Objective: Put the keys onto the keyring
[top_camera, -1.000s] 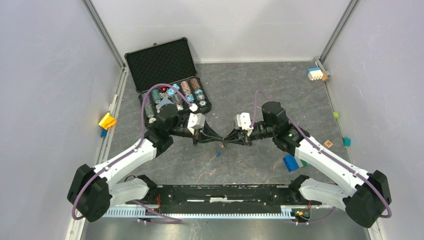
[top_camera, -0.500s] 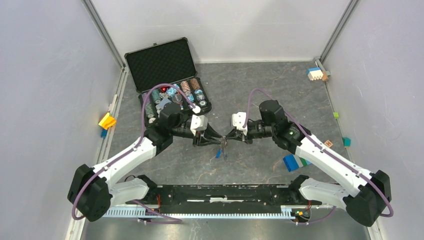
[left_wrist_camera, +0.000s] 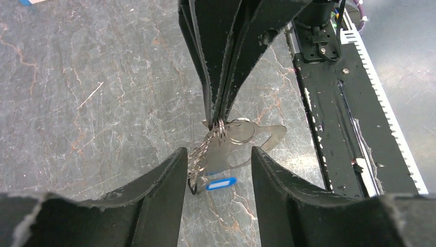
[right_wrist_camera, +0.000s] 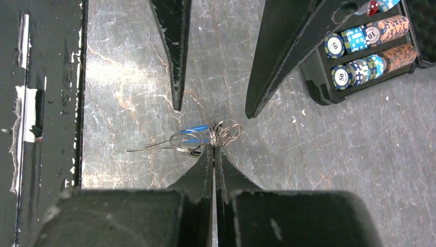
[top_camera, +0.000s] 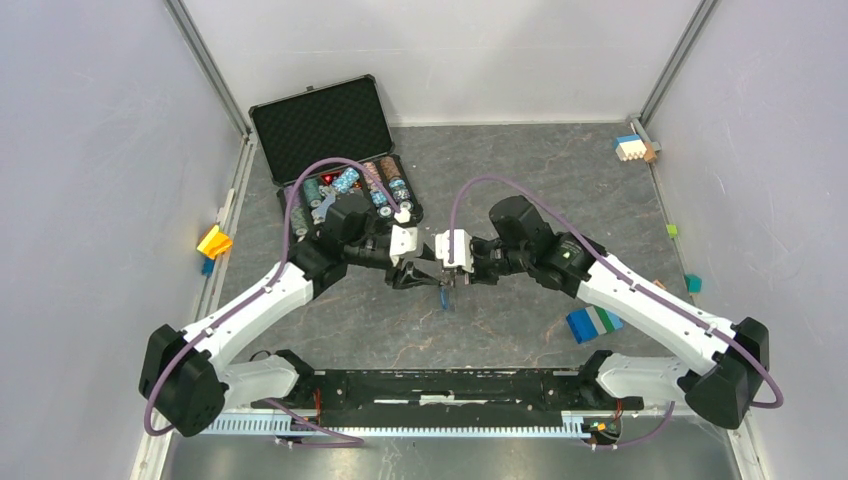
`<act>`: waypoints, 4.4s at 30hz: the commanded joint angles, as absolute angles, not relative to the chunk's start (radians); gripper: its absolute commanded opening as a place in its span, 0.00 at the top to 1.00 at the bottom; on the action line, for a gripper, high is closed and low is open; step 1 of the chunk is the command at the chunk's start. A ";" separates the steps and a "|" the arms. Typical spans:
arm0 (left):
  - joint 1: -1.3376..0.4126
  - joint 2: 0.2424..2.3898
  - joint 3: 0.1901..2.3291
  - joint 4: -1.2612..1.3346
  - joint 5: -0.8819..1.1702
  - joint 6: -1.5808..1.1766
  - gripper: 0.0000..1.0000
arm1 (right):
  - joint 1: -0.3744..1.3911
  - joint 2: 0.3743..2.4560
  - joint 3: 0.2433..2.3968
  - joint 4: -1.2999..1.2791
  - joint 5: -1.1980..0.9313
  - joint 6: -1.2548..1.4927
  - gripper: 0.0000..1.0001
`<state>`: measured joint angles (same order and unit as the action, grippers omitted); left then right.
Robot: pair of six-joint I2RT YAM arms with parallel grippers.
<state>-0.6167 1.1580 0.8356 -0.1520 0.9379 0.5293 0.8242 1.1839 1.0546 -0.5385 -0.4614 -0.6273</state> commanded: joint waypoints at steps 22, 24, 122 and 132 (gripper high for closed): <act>-0.622 1.189 0.778 0.120 1.017 0.332 0.56 | 0.868 1.190 1.109 -0.519 -0.379 -0.596 1.00; -0.623 1.186 0.774 0.120 1.019 0.335 0.56 | 0.869 1.191 1.109 -0.516 -0.380 -0.591 1.00; -0.603 1.161 0.823 -0.057 0.980 0.473 0.54 | 0.798 1.194 1.082 -0.535 -0.518 -0.632 1.00; -0.630 1.187 0.808 -0.021 0.997 0.468 0.63 | 0.823 1.229 1.121 -0.551 -0.478 -0.619 1.00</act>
